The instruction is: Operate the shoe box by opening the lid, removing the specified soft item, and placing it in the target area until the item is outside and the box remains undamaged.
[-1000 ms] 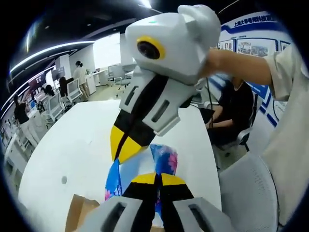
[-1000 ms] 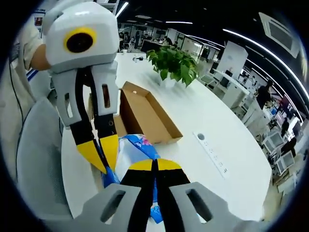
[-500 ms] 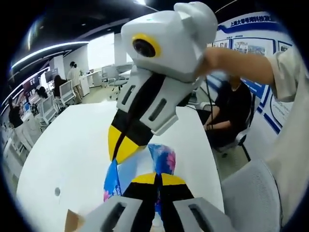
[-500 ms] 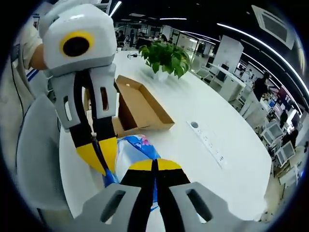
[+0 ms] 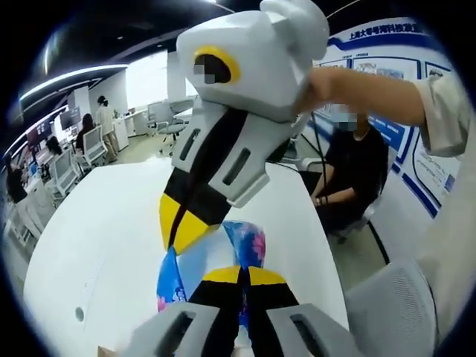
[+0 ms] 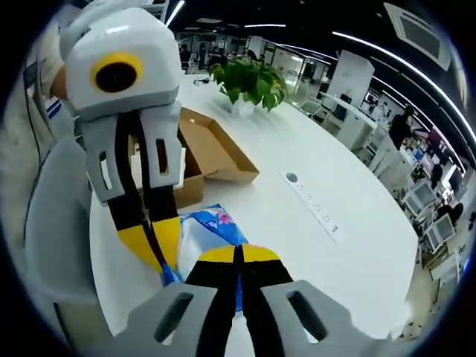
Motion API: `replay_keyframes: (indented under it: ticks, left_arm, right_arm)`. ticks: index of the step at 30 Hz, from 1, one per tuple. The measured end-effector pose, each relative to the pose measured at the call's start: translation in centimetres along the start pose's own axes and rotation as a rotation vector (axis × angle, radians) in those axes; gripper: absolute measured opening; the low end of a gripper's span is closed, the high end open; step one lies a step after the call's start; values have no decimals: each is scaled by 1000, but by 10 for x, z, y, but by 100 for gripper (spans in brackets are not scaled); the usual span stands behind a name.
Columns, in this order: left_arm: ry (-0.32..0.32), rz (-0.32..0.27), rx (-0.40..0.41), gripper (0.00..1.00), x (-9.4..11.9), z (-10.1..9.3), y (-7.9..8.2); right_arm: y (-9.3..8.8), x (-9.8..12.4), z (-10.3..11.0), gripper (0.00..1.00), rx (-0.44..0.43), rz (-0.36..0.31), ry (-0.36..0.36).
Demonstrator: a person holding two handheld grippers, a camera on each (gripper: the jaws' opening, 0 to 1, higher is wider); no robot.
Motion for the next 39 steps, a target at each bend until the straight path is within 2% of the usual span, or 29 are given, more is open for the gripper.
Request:
replay_keyframes:
  ticks: [14, 25, 39]
  left_arm:
    - [-35, 4, 11, 0, -38, 1, 13]
    - [-43, 7, 37, 0, -67, 9, 21]
    - [-78, 13, 55, 0, -110, 15, 17]
  right_arm:
    - [-31, 14, -20, 0, -34, 22, 1]
    - [-50, 13, -35, 0, -45, 44, 2]
    - [-86, 7, -57, 0, -78, 97, -16]
Point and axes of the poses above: the point that each gripper's makers call its tool centre point, and the gripper's own axes: x roughly backward along the fingers, z roughly to its left, y roughly out of its top, the point moved 3 cm from there along x, roughly backward along the fingers, and after that the axes turned 9 degrees about y, right-handed, at the moved point
